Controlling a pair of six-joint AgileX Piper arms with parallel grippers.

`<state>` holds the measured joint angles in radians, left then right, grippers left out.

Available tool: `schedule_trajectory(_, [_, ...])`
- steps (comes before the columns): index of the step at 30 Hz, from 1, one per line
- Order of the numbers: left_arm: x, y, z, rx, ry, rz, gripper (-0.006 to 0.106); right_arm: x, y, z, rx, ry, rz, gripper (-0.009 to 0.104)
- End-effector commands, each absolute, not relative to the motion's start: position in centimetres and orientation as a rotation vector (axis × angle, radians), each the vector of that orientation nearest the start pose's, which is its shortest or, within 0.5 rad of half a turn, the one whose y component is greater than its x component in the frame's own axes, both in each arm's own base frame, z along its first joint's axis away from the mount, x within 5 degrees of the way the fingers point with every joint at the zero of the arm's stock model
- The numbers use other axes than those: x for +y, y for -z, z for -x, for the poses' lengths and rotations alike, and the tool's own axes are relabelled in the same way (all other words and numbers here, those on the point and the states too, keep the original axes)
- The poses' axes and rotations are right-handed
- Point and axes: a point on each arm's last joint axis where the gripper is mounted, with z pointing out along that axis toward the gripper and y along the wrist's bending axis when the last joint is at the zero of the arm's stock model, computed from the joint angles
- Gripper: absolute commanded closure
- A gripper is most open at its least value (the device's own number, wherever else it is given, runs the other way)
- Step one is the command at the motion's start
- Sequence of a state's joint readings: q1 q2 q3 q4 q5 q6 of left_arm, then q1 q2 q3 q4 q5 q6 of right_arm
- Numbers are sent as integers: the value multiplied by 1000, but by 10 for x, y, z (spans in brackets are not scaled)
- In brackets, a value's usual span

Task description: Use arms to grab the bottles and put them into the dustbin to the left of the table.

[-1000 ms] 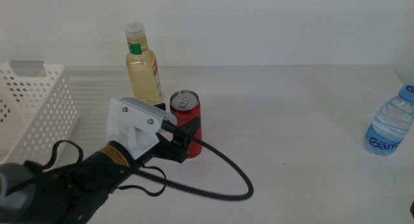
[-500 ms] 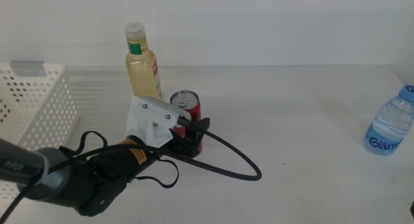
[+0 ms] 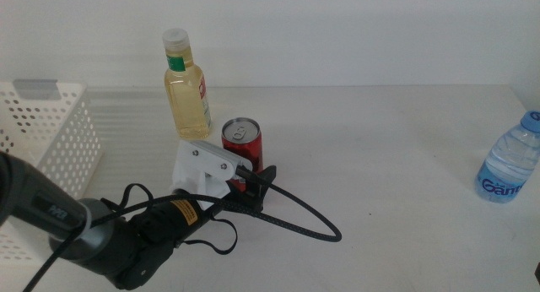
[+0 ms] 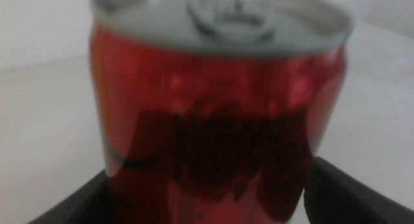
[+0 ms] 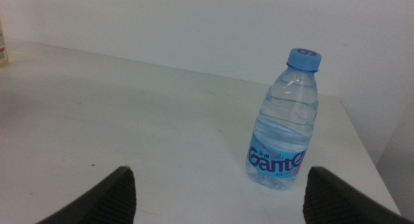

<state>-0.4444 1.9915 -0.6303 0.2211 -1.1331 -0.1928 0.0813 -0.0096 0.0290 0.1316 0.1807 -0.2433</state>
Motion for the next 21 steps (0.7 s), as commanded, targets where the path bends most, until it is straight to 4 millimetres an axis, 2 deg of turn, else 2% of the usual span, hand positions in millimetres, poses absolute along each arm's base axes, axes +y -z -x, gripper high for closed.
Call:
schedule_trajectory(1, [-162,-142,-298,1524,618,-398,10,5,-198,-54,1566,36,177,27])
schedule_trajectory(15, [-161,-139,-300,1496,604,-365,13,5,-198,-54,1566,36,177,27])
schedule_trajectory(17, [-161,-139,-300,1496,604,-365,22,5,-198,-54,1566,36,177,27])
schedule_trajectory(21, [-161,-139,-300,1495,606,-369,52,5,-198,-54,1566,36,177,27])
